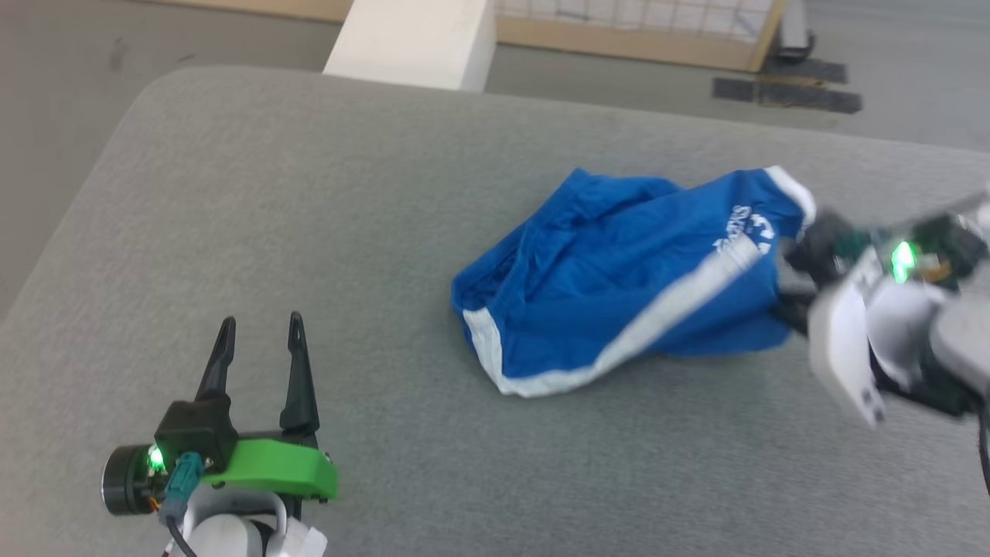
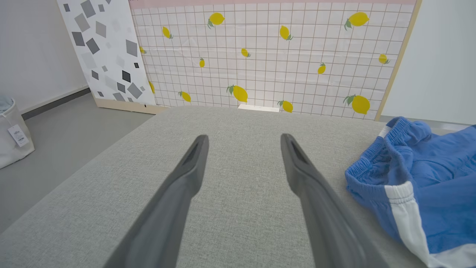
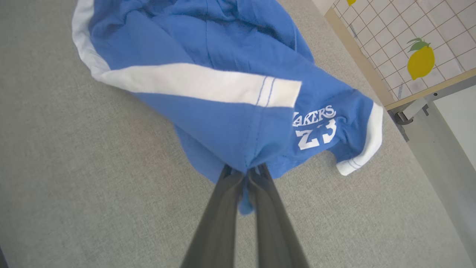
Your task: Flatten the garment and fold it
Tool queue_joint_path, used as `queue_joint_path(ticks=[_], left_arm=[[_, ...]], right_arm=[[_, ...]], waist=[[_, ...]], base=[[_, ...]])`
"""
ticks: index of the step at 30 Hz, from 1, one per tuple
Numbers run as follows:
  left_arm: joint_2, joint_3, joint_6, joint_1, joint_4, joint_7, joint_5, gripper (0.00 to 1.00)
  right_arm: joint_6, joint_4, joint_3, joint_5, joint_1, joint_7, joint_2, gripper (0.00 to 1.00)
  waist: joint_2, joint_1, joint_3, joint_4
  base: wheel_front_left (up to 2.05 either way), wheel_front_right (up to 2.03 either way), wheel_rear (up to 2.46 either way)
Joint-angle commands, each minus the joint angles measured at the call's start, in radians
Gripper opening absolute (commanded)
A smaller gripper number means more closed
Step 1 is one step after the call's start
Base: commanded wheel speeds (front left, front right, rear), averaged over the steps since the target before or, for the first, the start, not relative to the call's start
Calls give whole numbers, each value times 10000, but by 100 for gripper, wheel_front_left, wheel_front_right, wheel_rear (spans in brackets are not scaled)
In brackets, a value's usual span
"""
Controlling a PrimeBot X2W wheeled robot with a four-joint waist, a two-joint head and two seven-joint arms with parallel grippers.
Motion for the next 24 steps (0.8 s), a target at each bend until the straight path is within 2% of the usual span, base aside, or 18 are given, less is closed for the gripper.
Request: queue_joint_path(ticks=[1,7,13,15,16,24], left_arm=[[-35,26,-42,165,-5,-38,78,100],[-35,6,-58,342,-54,-38,104,100],[-35,-55,-120,316,-37,-38,164,100],[-35,-52,-154,347,28,-38,192,100],[-35,-36,-171,378,65,-38,208,100],[30,-49,-378,611,112,-38,439,100]], right_arm=[[-15,-147,-2,-51,615,-101,-168,0],[-15,-124,-307,-334,2509,-302,-656,0],[-15,815,-864,-563,4195,-688,-388,0],[-15,1068,-1391,-576,4544,-1117,-131,0],[-15,1160,-1704,-501,4763,-1330,42,100],[-15,1306,-4642,-1871,5948,-3305,726,100]], waist=[[0,0,-409,-472],[0,0,-420,-824],[0,0,-415,-940],[0,0,-502,-1015],[0,0,-563,-1064],[0,0,-1119,-1434]], base=[[0,0,0],[0,0,0],[0,0,0],[0,0,0],[0,0,0],[0,0,0]])
